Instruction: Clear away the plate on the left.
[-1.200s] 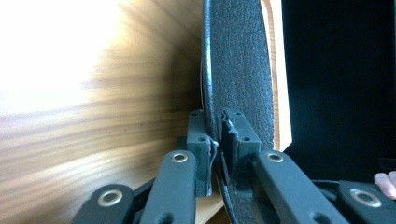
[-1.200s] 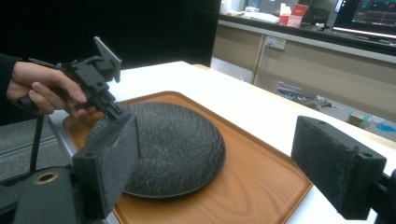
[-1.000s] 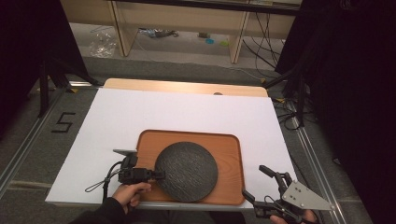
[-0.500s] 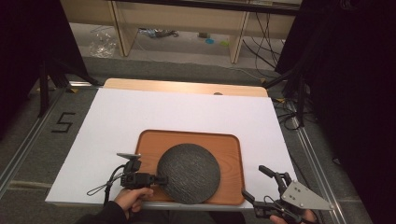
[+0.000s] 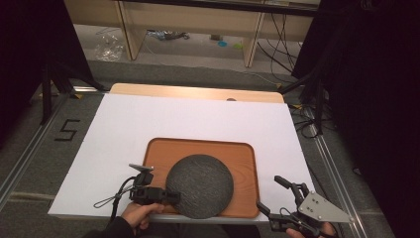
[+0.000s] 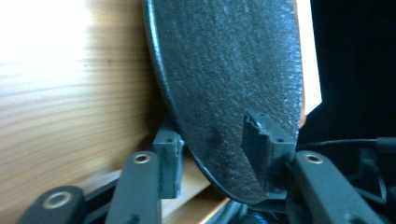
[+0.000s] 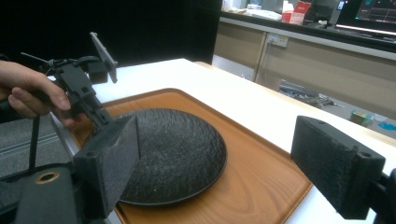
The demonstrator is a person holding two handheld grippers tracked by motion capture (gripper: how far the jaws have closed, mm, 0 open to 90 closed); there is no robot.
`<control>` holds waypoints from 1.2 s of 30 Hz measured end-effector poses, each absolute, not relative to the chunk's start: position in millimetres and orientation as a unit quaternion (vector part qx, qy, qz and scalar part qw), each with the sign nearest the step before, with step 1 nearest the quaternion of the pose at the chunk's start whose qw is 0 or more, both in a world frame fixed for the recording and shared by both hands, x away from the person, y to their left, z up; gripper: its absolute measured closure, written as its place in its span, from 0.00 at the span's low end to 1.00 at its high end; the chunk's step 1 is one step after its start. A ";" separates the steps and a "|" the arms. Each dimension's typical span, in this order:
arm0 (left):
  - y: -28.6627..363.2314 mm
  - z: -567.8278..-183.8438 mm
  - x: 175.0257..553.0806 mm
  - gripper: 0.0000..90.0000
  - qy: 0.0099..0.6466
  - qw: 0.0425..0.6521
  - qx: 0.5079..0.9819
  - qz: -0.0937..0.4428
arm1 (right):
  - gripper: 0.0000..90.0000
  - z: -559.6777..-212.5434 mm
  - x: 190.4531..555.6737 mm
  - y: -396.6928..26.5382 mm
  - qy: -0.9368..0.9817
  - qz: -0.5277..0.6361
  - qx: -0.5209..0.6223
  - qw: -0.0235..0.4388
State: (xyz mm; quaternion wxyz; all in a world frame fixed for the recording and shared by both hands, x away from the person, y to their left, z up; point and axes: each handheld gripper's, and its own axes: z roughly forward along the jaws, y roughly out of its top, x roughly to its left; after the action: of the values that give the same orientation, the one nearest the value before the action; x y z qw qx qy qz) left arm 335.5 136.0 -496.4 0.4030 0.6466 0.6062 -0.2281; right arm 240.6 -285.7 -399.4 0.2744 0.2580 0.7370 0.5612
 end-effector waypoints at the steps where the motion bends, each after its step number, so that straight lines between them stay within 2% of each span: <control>1: 137.2 -495.9 335.7 0.65 0.604 0.402 0.651 -0.222 | 0.19 -399.3 241.0 -286.0 0.737 0.562 0.255 0.276; 5: 140.5 -490.6 334.1 0.58 0.601 0.400 0.653 -0.228 | 0.19 -399.4 241.1 -286.2 0.737 0.562 0.255 0.277; 6: 142.0 -490.2 334.3 0.57 0.592 0.400 0.664 -0.221 | 0.19 -399.4 241.1 -286.2 0.737 0.562 0.255 0.276; 10: 143.9 -479.4 330.0 0.48 0.612 0.399 0.652 -0.203 | 0.19 -399.4 241.0 -286.2 0.737 0.562 0.255 0.276; 14: 152.7 -475.2 329.7 0.41 0.595 0.408 0.671 -0.170 | 0.19 -399.6 240.9 -285.6 0.737 0.562 0.257 0.274; 18: 154.9 -472.2 329.0 0.38 0.615 0.409 0.652 -0.173 | 0.19 -399.4 240.9 -285.8 0.737 0.561 0.257 0.274; 19: 158.1 -474.0 330.6 0.38 0.597 0.415 0.667 -0.163 | 0.19 -399.9 241.5 -285.6 0.736 0.565 0.255 0.273; 29: 168.3 -464.7 331.9 0.34 0.607 0.434 0.651 -0.143 | 0.19 -400.3 241.0 -287.2 0.740 0.558 0.265 0.265; 32: 172.9 -460.7 334.0 0.33 0.592 0.455 0.648 -0.149 | 0.19 -401.2 243.1 -287.5 0.736 0.563 0.259 0.273; 36: 174.9 -453.9 335.0 0.31 0.577 0.471 0.656 -0.120 | 0.19 -401.8 243.2 -288.6 0.737 0.560 0.263 0.272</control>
State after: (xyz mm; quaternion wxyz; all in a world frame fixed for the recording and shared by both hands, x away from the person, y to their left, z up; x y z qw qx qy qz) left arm 335.0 174.9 -453.9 0.4707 0.6563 0.5773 -0.1201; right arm 243.2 -288.6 -401.8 0.2721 0.2634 0.7366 0.5604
